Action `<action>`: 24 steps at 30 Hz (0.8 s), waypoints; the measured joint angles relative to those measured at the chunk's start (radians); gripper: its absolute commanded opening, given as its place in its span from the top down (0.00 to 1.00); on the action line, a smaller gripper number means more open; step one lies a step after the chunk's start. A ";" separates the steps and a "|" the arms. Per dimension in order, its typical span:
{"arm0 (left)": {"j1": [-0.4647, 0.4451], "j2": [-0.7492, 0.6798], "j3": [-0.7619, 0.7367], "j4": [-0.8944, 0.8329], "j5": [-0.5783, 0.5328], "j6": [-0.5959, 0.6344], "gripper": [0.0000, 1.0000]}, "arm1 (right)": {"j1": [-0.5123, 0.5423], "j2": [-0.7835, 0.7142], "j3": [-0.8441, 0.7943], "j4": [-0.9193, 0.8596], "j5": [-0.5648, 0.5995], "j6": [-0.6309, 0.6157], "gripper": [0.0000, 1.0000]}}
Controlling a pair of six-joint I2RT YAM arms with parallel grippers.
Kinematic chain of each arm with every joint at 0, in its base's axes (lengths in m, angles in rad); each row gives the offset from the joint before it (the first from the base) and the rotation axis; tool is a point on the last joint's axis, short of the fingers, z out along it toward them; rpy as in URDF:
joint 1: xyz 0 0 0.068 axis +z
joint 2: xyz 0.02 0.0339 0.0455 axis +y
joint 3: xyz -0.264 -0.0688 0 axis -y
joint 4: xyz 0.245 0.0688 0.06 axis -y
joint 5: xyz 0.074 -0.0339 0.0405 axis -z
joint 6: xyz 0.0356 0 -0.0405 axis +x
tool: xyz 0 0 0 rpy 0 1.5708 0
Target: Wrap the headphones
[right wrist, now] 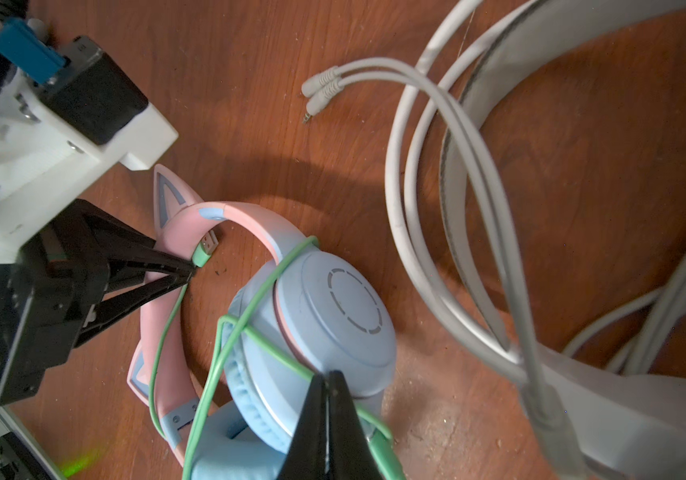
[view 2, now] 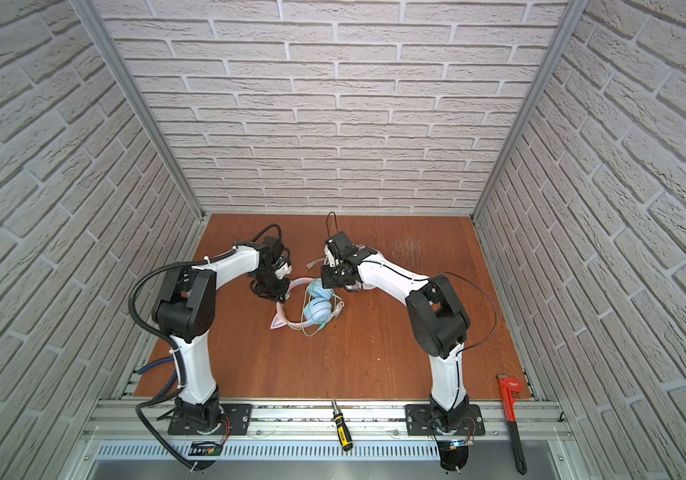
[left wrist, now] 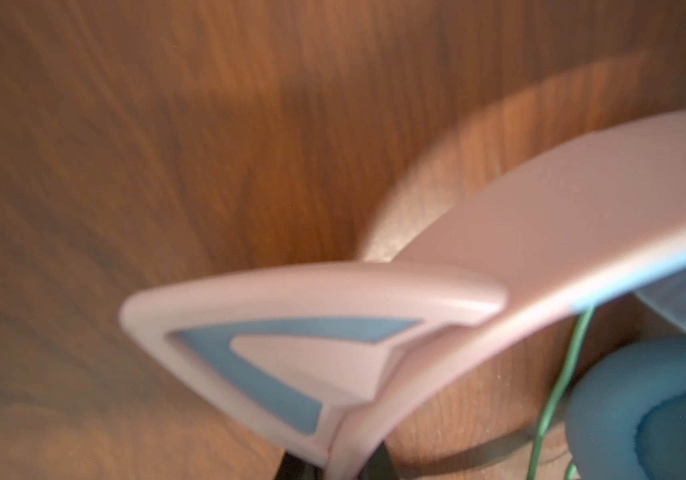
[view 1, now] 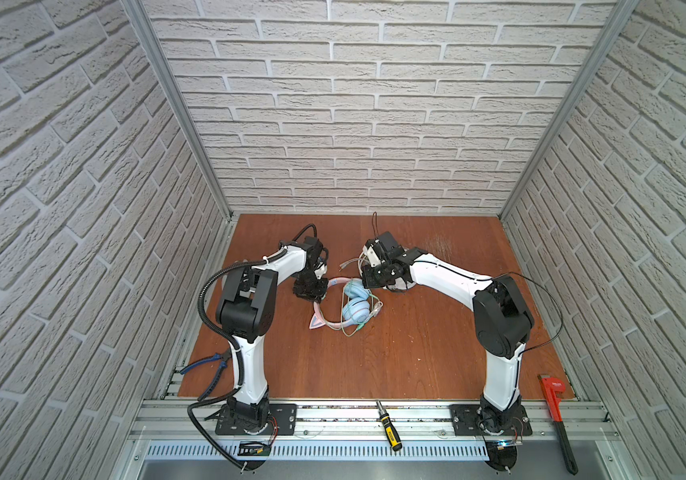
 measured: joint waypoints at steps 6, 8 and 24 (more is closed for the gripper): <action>-0.001 0.000 0.000 0.000 -0.006 -0.001 0.92 | 0.000 0.008 0.010 0.004 0.003 0.008 0.93; 0.000 -0.001 0.000 0.000 -0.012 -0.001 0.92 | 0.000 0.011 0.013 0.007 0.004 0.011 0.93; -0.008 -0.001 0.003 0.001 -0.035 0.003 0.75 | 0.007 -0.083 -0.071 0.101 0.047 -0.016 0.87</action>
